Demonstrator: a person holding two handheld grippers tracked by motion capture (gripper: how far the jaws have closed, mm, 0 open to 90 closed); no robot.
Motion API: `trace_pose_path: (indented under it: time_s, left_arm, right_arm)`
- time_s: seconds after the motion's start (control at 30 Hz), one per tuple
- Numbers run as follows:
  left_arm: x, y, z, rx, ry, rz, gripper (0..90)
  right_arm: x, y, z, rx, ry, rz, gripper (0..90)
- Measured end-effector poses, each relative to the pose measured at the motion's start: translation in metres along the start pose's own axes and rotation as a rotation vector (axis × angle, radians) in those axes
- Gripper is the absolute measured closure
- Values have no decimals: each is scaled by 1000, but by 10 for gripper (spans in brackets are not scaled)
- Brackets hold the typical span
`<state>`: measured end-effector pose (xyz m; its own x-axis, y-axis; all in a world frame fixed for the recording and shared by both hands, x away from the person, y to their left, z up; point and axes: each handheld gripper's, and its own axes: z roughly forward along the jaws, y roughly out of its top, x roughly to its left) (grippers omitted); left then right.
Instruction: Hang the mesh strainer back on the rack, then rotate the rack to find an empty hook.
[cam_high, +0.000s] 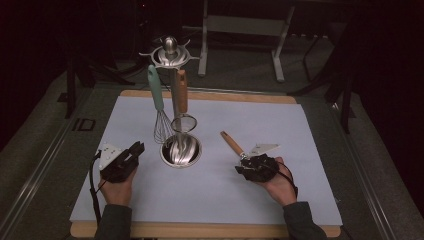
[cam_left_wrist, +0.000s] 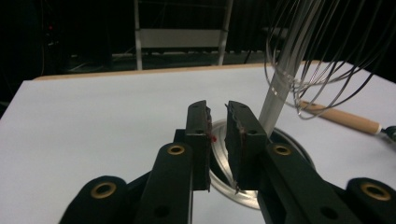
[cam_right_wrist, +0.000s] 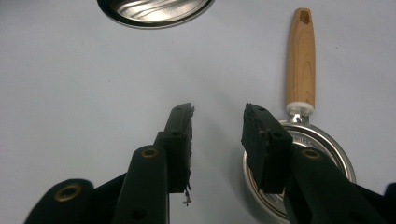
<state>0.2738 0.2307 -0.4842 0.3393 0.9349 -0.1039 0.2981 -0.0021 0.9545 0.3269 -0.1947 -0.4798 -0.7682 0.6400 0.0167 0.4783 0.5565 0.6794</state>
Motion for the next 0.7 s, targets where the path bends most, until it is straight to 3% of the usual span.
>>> trace_pose_path:
  time_s: [0.23,0.7]
  left_arm:
    - [-5,9,-10,-72,-12,3,875]
    - [-18,34,-20,-144,-58,13,878]
  right_arm:
    - [-5,-6,-1,4,-5,17,620]
    - [-8,-10,-4,-1,-12,30,620]
